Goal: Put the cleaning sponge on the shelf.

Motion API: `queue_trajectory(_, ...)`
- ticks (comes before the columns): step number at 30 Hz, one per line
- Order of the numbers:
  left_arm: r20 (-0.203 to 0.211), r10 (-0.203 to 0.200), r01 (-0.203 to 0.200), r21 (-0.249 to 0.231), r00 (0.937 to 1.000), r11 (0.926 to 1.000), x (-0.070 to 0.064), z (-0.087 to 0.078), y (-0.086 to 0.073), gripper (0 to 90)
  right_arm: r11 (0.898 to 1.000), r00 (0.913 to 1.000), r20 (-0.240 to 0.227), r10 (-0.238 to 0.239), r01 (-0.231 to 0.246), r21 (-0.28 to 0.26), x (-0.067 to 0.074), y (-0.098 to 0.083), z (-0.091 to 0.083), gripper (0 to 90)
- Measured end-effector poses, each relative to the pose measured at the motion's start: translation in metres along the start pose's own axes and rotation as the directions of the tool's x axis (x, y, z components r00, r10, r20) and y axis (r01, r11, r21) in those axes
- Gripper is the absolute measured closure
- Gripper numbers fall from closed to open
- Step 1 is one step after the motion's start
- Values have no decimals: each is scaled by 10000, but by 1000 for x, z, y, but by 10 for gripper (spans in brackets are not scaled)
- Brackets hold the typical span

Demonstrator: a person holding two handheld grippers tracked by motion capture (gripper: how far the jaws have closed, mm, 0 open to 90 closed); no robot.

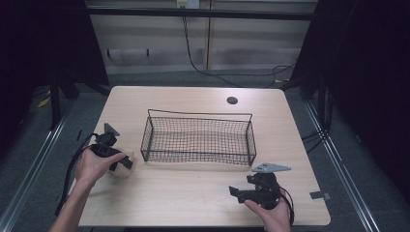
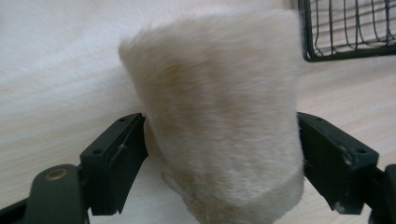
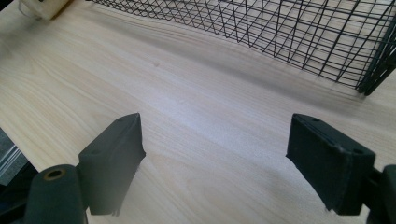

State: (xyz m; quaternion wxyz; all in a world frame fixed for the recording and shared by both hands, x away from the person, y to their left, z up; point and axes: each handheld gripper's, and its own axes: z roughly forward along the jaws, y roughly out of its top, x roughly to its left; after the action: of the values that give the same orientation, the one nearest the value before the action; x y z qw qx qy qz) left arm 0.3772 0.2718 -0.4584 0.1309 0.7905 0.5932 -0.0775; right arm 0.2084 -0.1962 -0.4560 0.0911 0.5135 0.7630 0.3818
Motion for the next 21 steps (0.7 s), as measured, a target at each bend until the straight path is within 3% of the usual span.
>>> queue_trajectory(3, -7, 60, -60, 54, 10000, 10000, 0, 1, 0, 207, 10000, 10000, 0, 23, -23, -5, 0, 0, 0, 180)
queue_trajectory(6, 182, 127, -128, 65, 9998, 9999, -2, 0, 0, 284, 10000, 10000, 3, 45, -45, 23, 0, 0, 0, 180)
queue_trajectory(8, 177, 261, -265, 253, 9995, 9993, -1, 1, 0, 292, 10000, 10000, -21, 6, -6, 10, -1, 0, 1, 180)
queue_trajectory(21, 185, 217, -218, 48, 9996, 9998, 2, -5, -2, 305, 10000, 10000, -3, 16, -16, 23, -1, 0, 1, 181)
